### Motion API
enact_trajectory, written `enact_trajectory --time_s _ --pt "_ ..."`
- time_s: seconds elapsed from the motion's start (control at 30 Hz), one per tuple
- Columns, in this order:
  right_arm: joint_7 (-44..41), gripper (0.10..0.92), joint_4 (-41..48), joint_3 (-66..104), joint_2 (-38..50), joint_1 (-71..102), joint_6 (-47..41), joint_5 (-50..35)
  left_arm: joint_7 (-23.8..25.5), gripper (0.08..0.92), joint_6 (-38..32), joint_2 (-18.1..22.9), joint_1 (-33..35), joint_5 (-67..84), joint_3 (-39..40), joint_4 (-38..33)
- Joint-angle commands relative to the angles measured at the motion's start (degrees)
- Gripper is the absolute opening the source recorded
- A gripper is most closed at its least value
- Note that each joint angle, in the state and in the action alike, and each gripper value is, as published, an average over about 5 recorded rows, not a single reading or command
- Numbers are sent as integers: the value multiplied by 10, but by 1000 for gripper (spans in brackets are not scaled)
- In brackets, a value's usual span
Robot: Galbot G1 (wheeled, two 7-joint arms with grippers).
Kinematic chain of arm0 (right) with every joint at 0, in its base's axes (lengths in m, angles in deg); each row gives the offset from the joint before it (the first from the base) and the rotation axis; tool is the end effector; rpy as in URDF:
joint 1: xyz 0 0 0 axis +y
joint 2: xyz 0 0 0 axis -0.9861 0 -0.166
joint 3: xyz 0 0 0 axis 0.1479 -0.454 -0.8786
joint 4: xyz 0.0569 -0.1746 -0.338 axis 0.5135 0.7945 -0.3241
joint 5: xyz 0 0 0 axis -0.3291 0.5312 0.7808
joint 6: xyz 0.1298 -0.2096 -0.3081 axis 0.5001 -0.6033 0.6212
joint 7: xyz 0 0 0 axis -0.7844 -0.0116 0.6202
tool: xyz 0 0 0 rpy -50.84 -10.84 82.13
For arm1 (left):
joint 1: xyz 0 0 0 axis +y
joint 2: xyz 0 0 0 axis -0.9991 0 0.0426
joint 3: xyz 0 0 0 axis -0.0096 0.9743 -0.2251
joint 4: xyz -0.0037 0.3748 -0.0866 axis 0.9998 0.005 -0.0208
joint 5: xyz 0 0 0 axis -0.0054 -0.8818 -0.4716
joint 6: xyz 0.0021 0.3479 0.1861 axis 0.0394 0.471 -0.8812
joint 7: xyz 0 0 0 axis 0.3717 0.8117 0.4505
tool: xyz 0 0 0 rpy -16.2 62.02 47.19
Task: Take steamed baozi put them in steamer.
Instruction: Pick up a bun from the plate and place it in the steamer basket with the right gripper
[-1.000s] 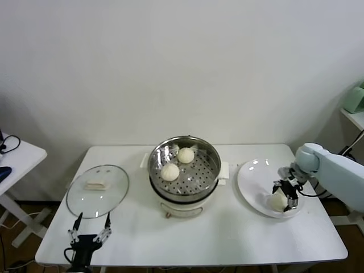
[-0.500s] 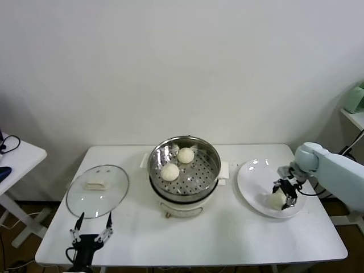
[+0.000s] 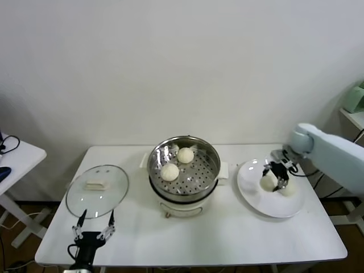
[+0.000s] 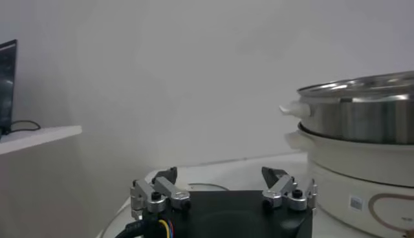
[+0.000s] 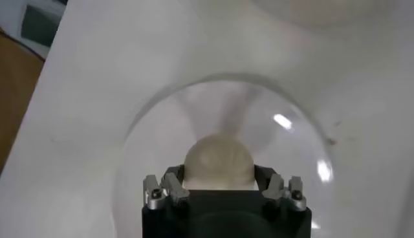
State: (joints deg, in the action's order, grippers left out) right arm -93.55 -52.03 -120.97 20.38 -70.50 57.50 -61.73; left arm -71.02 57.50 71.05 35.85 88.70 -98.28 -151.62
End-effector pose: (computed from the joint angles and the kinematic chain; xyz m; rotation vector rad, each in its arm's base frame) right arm 0.6227 -0.1666 -0.1349 1.5329 -1.0534 1.6361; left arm 0.1380 0.0865 -0.4135 0.0967 -3.0223 -0.2162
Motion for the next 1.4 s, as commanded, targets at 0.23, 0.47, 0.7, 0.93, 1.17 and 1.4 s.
enact_trajectory --time_s 0.23,0.47,0.7,0.93,1.17,1.4 --pt "-10 704 -235 -64 -87 -234 168 135 0 823 1 3 5 -15 5 -7" --pt "-11 704 -286 -38 -148 -187 171 167 -1 823 1 5 7 -18 5 -11" --pt "-10 704 -255 -36 -229 -119 168 169 -1 823 8 6 6 -19 8 -17" --pt "-8 704 -199 -42 -291 -72 175 159 -1 823 17 1 8 -26 12 -22" --pt "-7 704 -168 -58 -310 -56 190 153 -1 823 15 -4 11 -24 13 -18" --pt "-6 704 -150 -72 -310 -54 201 148 -1 823 16 -6 12 -23 15 -17"
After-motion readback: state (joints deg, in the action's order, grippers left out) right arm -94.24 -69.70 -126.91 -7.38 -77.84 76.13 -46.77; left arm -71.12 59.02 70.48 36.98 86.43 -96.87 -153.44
